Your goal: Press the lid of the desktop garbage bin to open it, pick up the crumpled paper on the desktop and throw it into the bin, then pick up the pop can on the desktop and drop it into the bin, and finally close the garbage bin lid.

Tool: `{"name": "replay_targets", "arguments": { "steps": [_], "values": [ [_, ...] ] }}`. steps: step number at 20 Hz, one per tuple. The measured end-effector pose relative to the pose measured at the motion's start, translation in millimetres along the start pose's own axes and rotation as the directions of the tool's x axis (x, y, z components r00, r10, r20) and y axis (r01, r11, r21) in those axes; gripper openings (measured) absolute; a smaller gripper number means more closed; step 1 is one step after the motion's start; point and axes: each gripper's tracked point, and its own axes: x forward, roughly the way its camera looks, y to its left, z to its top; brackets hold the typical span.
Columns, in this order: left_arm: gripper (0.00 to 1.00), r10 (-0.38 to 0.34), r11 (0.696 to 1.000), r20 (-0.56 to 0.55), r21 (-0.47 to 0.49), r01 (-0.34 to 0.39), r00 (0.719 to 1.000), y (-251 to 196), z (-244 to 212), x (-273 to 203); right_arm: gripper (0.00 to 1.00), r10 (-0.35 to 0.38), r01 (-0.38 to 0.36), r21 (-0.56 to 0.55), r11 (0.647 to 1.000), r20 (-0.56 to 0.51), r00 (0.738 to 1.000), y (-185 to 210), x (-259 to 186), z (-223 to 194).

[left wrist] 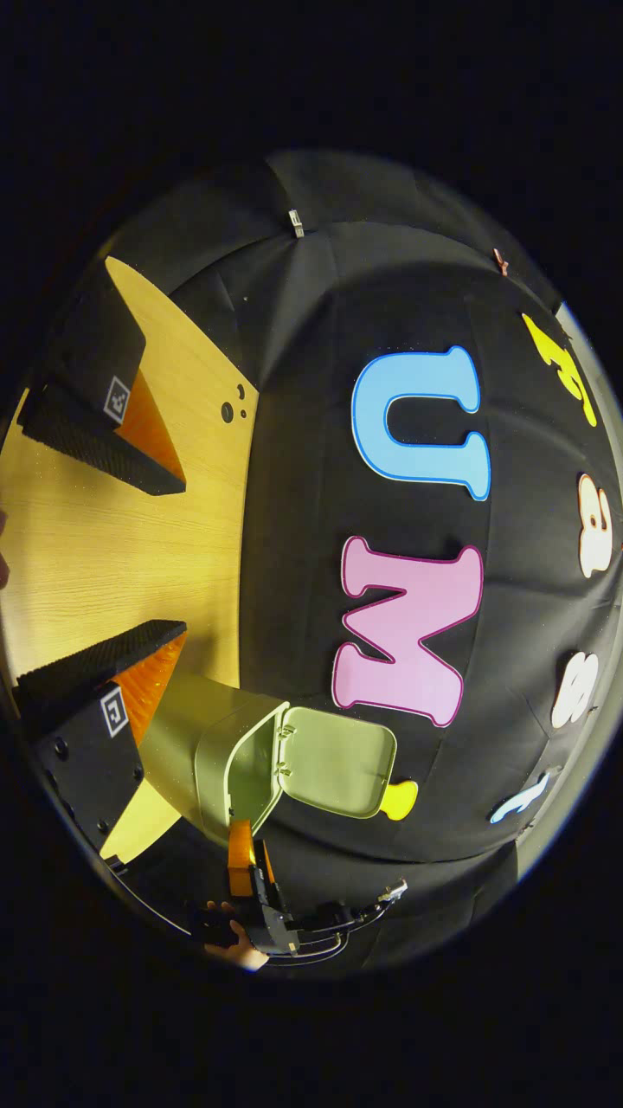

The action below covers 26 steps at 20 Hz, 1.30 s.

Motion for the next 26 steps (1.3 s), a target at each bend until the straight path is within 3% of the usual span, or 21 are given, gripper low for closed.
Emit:
{"name": "replay_targets", "arguments": {
  "steps": [4,7,11,15,22,26],
  "values": [
    [0.94,-0.001,1.000,-0.001,0.005,0.001,1.000,0.1,-0.8,-0.8,0.85,-0.011,0.007,0.033,0.999,0.112,0.994,-4.2,-7.6,34.0],
    [0.94,0.001,1.000,-0.004,0.003,-0.001,1.000,-0.5,-0.8,0.2,0.85,-0.021,0.006,0.067,0.998,0.224,0.974,-11.7,-14.9,77.7],
    [0.94,-0.002,1.000,-0.006,0.010,0.002,1.000,-5.4,-0.6,2.4,0.85,-0.046,0.034,0.040,0.999,0.351,0.935,-28.7,-21.2,139.8],
    [0.94,-0.003,1.000,-0.007,0.013,0.003,1.000,-11.8,-0.7,3.1,0.84,-0.062,0.028,0.080,0.996,0.462,0.885,-33.2,-24.2,191.4],
    [0.94,0.016,1.000,-0.014,0.018,-0.016,1.000,-14.3,-2.6,-3.3,0.86,-0.075,0.024,0.094,0.995,0.586,0.807,-28.9,-6.0,233.6],
    [0.94,0.047,0.999,-0.021,0.014,-0.047,0.999,-10.5,-5.5,-6.8,0.86,-0.103,0.018,0.143,0.990,0.615,0.782,-33.5,13.9,246.3]
  ]
}}
